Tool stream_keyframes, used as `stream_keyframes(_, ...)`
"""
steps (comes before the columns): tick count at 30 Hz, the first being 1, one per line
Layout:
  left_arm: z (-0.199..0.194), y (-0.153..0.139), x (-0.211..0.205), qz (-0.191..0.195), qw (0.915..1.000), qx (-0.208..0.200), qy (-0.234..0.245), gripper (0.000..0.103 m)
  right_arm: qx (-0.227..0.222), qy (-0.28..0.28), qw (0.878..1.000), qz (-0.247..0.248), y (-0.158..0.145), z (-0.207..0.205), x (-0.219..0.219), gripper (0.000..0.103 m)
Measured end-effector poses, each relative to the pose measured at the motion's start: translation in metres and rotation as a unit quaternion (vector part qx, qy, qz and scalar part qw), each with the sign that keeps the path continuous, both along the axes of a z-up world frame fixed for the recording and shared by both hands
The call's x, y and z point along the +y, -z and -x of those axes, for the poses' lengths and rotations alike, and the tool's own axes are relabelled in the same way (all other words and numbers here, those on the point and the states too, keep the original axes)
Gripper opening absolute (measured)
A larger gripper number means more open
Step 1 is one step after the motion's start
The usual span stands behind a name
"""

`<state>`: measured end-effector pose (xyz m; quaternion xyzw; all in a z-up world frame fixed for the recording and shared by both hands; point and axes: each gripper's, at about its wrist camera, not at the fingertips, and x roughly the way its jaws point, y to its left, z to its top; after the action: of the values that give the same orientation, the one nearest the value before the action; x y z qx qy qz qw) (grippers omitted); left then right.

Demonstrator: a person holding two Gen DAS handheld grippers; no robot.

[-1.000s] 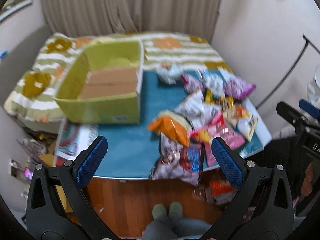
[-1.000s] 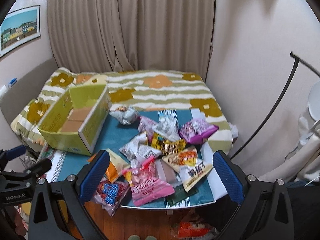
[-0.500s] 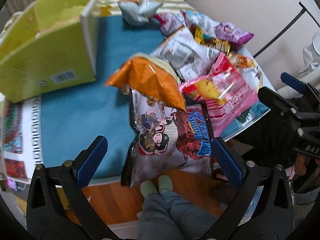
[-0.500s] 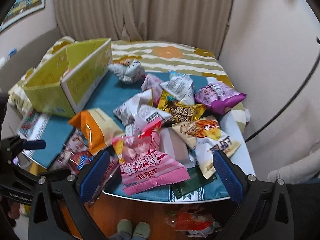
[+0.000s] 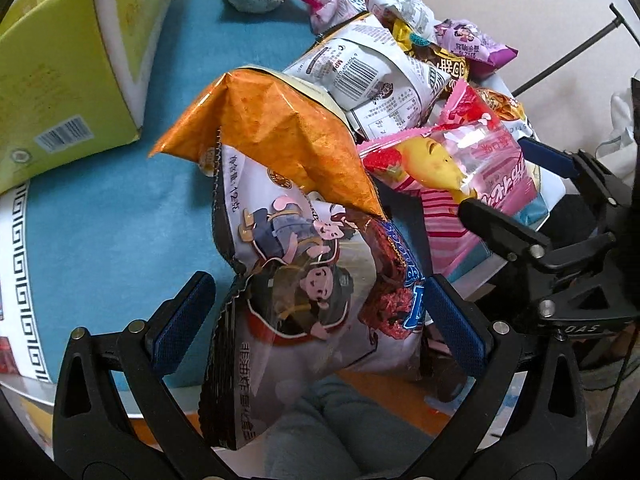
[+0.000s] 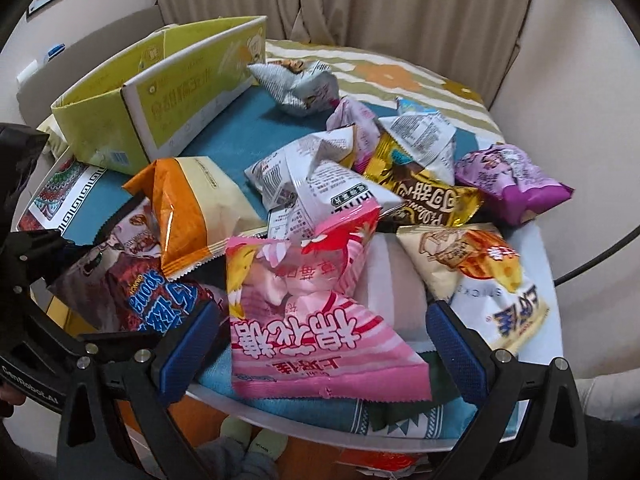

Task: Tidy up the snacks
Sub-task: 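Carry both held bags over the cardboard box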

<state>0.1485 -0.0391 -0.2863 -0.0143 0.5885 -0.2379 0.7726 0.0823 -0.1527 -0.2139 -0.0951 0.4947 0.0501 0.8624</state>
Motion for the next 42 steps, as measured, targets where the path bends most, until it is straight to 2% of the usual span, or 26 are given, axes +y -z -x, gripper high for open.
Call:
stream_keyframes(3, -0.003, -0.001, -0.001, 0.006, 1.0, -0.001, 0.003, 0.084, 0.007, -0.009, 1.0, 0.002, 0.007, -0.005, 0.001, 0.103)
stream_keyframes(8, -0.003, 0.0, 0.0, 0.012, 0.9999, -0.001, -0.007, 0.076, 0.016, -0.011, 1.0, -0.012, 0.014, -0.015, 0.0, 0.102)
stream_keyframes(11, -0.002, -0.001, 0.0, 0.016, 0.9998, -0.001, -0.011, 0.072, 0.019, -0.017, 1.0, -0.013, 0.017, -0.019, 0.003, 0.099)
stream_keyframes(19, 0.003, -0.005, 0.004, 0.015, 0.9997, -0.009, -0.019, 0.069, 0.033, -0.027, 0.999, -0.012, 0.028, -0.024, 0.006, 0.071)
stream_keyframes(21, 0.006, -0.008, 0.006, 0.015, 0.9996, -0.012, -0.021, 0.068, 0.031, -0.026, 0.999, -0.015, 0.026, -0.024, 0.005, 0.068)
stream_keyframes(25, 0.01, -0.018, 0.008, 0.023, 0.9992, -0.017, -0.028, 0.068, 0.018, -0.019, 0.999, -0.026, 0.014, -0.022, 0.002, 0.064)
stream_keyframes(33, 0.022, -0.053, 0.013, 0.025, 0.9977, -0.037, -0.051, 0.068, -0.003, -0.025, 0.999, -0.034, -0.015, -0.014, 0.002, 0.063)
stream_keyframes(42, 0.04, -0.108, 0.03, 0.027, 0.9924, -0.076, -0.093, 0.068, -0.027, -0.039, 0.998, -0.041, -0.059, -0.01, 0.001, 0.063)
